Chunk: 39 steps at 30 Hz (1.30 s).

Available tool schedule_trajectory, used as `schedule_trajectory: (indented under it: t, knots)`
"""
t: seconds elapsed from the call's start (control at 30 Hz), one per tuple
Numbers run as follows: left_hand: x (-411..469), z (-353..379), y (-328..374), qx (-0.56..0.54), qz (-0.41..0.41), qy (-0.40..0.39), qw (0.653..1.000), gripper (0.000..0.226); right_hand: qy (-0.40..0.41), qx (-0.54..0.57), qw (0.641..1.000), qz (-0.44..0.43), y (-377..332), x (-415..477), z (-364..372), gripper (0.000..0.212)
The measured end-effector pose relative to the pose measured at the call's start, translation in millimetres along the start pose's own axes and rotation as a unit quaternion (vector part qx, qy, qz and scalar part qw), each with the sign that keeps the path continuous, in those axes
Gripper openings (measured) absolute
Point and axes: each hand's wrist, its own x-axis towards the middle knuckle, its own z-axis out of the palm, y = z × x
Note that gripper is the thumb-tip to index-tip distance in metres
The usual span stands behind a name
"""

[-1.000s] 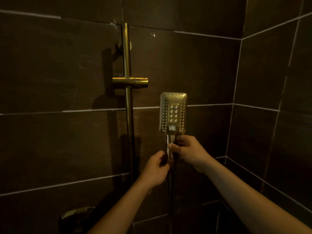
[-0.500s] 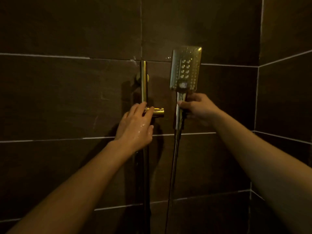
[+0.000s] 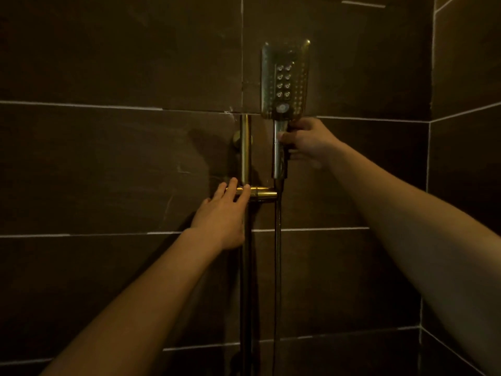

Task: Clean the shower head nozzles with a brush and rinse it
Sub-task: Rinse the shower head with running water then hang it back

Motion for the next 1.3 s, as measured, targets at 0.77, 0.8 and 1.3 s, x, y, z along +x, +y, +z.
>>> schedule_trajectory:
  t: [0.77, 0.8, 1.3]
  knots:
    - [1, -9, 4, 0.001, -0.012, -0.023, 1.000, 0.100, -0.060, 0.096, 0.993, -0.027, 21, 2, 18, 0.017]
    - [1, -9, 4, 0.000, -0.011, -0.021, 1.000, 0.099, -0.062, 0.097, 0.993, -0.023, 23, 3, 19, 0.018]
    - [-1, -5, -2, 0.012, -0.003, -0.033, 0.999, 0.102, -0.041, 0.009, 0.999, 0.021, 52, -24, 23, 0.042]
